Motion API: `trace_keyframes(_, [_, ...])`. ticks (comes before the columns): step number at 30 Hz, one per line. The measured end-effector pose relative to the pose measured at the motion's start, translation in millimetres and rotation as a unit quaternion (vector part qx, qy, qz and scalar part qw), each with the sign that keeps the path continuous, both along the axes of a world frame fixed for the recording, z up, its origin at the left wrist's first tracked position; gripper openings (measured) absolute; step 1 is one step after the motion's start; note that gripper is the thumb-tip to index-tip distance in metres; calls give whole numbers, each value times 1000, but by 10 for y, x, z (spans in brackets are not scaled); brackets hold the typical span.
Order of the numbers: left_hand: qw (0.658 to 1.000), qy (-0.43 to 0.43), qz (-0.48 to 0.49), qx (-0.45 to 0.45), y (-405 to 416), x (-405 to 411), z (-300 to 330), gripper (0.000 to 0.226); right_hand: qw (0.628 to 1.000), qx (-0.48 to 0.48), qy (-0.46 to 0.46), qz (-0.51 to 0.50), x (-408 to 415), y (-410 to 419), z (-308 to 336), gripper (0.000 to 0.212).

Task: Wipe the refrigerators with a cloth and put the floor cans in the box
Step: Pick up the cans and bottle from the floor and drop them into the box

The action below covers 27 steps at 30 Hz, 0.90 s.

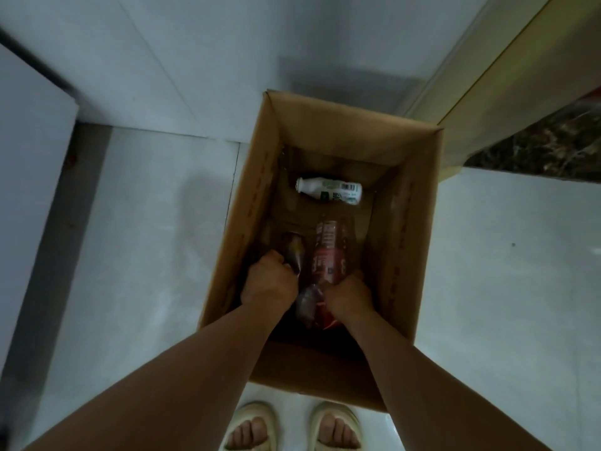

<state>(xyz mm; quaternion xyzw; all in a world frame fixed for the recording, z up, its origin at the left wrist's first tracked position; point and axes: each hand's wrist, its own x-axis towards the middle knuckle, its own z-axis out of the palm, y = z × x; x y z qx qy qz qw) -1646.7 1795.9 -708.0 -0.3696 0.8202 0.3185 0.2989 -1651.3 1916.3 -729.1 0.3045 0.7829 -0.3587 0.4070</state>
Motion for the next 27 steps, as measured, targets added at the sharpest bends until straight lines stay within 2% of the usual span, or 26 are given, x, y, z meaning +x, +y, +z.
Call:
trace_keyframes(4, [1000,-15,-6,12,19,-18,390,33,997,2,36,66,36,-1,493,66])
trace_keyframes(9, [999,12,9,39,16,17,1220,24,987,12,65,148,107,-24,1392,67])
trace_keyframes(11, [999,25,11,37,-18,22,1630,19,987,25,60,145,87,-28,1800,69])
trace_keyframes(16, [997,55,-3,48,-139,33,2740,31,984,45,87,149,45,-75,2877,70])
trace_keyframes(19, [995,85,-2,48,-214,74,3356,26,983,41,101,147,76,-96,3479,69])
trace_keyframes(27, [989,130,16,66,-392,512,4853,35,982,24,147,113,465,-105,4923,62])
